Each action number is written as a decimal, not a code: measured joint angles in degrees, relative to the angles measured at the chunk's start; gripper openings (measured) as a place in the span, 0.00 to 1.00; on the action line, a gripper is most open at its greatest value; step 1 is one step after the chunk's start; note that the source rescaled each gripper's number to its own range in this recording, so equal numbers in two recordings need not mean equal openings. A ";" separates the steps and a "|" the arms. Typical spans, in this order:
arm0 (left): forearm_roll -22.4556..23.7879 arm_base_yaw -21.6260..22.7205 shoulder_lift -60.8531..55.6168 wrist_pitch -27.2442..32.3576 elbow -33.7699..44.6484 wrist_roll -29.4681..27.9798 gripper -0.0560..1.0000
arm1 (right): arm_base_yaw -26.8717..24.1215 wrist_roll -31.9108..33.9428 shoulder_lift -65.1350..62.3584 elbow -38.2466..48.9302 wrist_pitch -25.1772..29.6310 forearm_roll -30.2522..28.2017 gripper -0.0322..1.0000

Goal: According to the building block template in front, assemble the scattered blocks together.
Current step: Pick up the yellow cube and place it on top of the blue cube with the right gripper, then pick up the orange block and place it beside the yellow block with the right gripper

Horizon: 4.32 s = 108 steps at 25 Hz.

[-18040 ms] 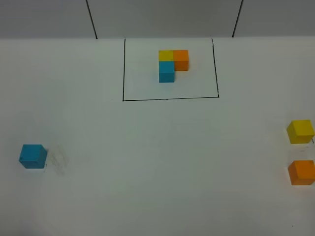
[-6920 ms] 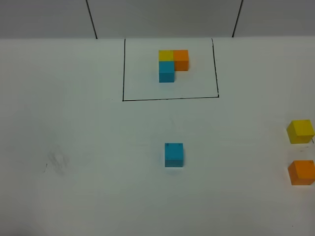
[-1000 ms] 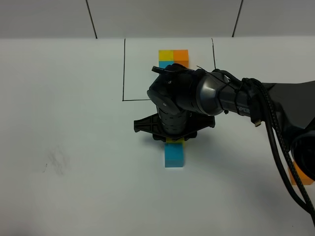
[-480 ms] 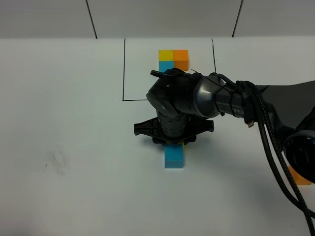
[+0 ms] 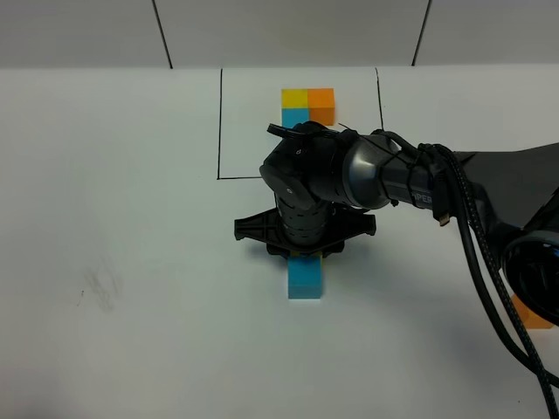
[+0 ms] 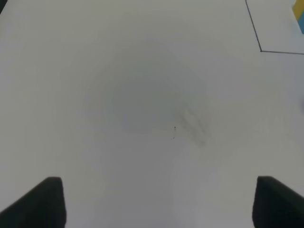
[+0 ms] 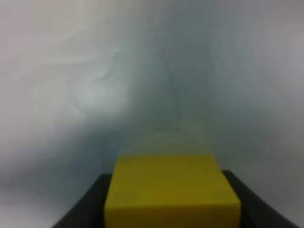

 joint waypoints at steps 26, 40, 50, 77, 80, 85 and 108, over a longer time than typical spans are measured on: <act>0.00 0.00 0.00 0.00 0.00 -0.05 0.70 | -15.13 -21.28 -32.62 -0.65 20.00 -21.04 1.00; 0.00 0.00 0.00 0.00 0.06 -0.05 0.70 | -32.51 -37.97 -54.65 14.63 22.36 -9.19 0.95; 0.00 0.00 0.00 0.00 0.06 -0.05 0.70 | -36.79 -36.45 -62.50 41.57 8.42 1.58 0.91; 0.00 0.00 0.00 0.00 0.06 -0.10 0.70 | -38.22 -40.78 -41.17 51.51 -14.51 5.98 0.85; 0.00 0.00 0.00 0.00 0.06 -0.10 0.70 | -38.22 -40.78 -40.00 51.80 -15.99 5.98 0.83; 0.00 0.00 0.00 0.00 0.06 -0.10 0.70 | -38.22 -40.78 -35.96 51.92 -18.19 5.98 0.81; 0.00 0.00 0.00 0.00 0.06 -0.10 0.70 | -29.75 -80.71 -31.11 35.74 -9.22 9.39 0.26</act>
